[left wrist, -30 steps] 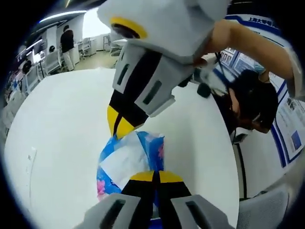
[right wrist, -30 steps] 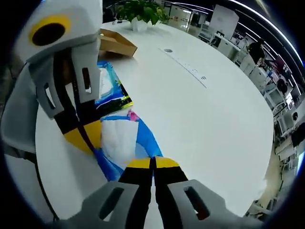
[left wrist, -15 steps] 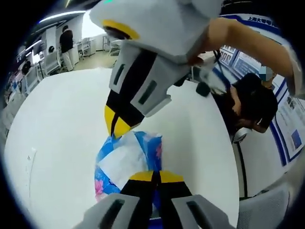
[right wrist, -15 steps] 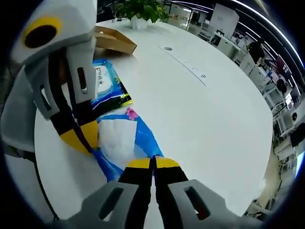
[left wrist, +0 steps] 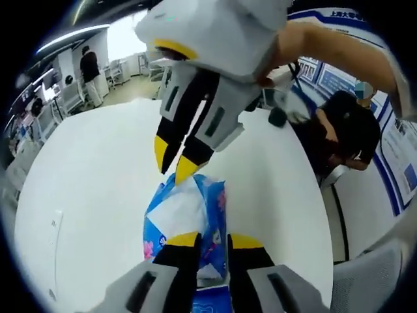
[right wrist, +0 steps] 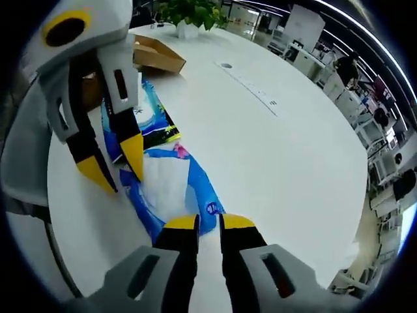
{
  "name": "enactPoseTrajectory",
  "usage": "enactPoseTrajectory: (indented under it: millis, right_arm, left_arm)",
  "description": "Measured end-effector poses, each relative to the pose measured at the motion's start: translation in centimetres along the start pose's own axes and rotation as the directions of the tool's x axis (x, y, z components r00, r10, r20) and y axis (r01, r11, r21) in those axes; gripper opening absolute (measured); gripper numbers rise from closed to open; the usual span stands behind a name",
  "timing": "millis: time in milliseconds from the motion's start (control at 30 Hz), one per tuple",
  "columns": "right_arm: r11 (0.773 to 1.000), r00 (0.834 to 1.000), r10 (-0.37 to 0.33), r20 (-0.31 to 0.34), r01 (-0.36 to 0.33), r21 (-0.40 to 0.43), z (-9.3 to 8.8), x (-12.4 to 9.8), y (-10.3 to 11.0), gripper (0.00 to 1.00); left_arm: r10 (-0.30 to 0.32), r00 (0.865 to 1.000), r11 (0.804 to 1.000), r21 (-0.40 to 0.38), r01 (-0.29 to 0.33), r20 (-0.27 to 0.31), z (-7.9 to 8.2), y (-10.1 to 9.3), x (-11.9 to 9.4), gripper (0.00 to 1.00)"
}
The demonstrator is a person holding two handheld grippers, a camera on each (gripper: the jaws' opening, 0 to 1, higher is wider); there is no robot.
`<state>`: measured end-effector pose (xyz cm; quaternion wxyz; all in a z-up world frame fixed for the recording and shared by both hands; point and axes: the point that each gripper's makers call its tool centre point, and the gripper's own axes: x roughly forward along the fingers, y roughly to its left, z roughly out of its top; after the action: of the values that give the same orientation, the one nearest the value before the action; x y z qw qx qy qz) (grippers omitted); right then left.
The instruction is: Operate the shoe box by opening the lid, removing the specified soft item, and placing it in the target area until the item is outside and the box remains undamaged.
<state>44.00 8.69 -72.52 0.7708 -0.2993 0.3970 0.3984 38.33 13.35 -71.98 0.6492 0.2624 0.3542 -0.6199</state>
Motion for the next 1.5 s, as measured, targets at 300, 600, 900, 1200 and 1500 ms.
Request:
enactPoseTrajectory:
  millis: [300,600,900,1200,1500]
  right_arm:
    - [0.999,0.999,-0.037,0.026,0.036,0.028,0.7,-1.9,0.4,0.17]
    - [0.997,0.996,-0.05,0.069,0.046,0.058,2.3,-4.3,2.0,0.25]
    - [0.997,0.994,-0.058,0.089,0.053,0.05,3.8,-6.1,4.1,0.31]
    - [0.998,0.992,-0.048,0.113,0.042,0.054,6.1,-7.5,6.6,0.41]
    - [1.0,0.992,-0.001,0.123,0.0,0.014,8.5,-7.8,9.2,0.48]
  left_arm:
    - [0.037,0.999,0.999,-0.012,-0.036,0.011,-0.5,0.1,-2.2,0.23]
    - [0.085,0.996,0.995,-0.057,-0.083,0.024,-1.6,0.0,-5.7,0.29]
    - [0.129,0.989,0.984,-0.134,-0.119,0.071,-3.0,-0.6,-9.9,0.36]
    - [0.218,0.967,0.963,-0.188,-0.192,0.129,-5.1,-0.6,-14.3,0.45]
    - [0.302,0.94,0.933,-0.253,-0.257,0.16,-7.8,-0.8,-19.0,0.53]
